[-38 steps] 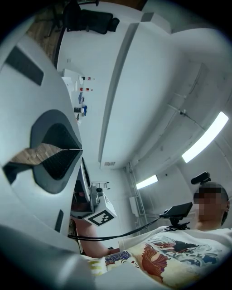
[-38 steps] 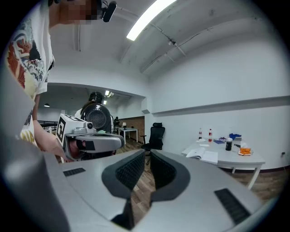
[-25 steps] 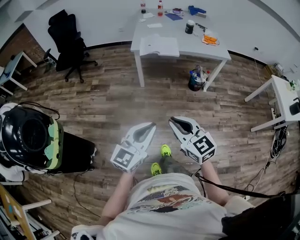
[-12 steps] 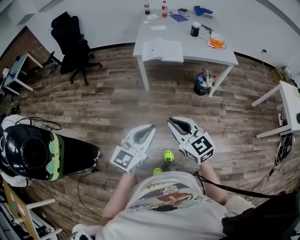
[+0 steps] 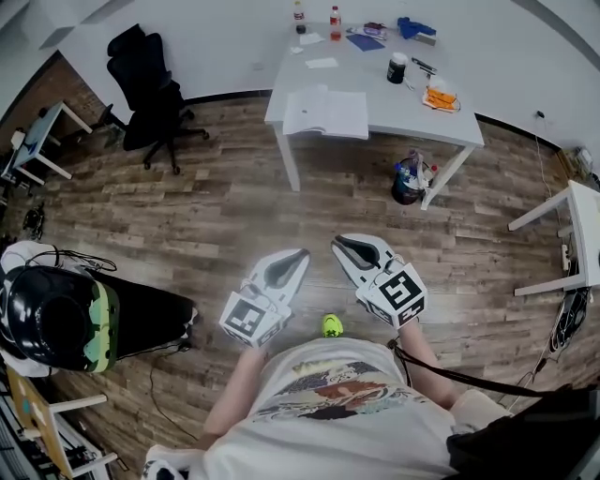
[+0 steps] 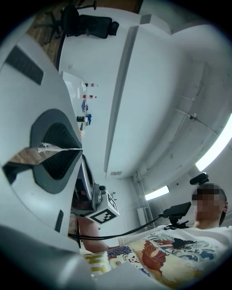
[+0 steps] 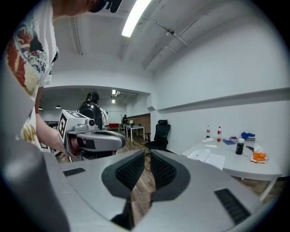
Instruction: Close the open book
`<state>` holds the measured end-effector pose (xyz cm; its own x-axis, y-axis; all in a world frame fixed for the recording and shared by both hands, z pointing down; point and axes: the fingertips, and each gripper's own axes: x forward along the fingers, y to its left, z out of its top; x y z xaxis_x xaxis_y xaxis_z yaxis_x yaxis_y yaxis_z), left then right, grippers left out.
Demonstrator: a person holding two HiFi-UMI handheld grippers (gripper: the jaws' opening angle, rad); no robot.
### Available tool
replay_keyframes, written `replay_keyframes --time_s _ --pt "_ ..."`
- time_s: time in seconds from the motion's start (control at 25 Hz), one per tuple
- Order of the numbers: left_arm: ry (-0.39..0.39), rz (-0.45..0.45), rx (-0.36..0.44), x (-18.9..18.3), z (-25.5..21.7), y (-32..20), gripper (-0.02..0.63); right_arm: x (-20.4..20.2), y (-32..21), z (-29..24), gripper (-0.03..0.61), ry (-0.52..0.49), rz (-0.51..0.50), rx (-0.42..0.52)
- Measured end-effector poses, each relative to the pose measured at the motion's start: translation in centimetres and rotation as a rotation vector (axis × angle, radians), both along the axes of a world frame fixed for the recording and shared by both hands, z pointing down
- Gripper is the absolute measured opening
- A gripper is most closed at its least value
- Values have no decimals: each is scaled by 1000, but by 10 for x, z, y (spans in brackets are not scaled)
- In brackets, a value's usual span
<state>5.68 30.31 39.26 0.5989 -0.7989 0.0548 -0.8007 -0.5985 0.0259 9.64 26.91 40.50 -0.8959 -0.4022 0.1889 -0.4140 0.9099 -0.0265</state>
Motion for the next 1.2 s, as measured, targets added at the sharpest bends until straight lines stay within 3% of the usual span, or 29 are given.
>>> replay_keyframes --time_s 0.6,0.92,1.2 --pt "-12 -63 -20 -1 3 -61 14 -2 -59 5 31 25 -55 -10" --pt "1 -48 -50 -22 14 -108 14 -20 -107 13 32 42 -34 -19" --pt "9 -18 -23 -51 7 -171 14 -45 -164 9 32 53 1 -13"
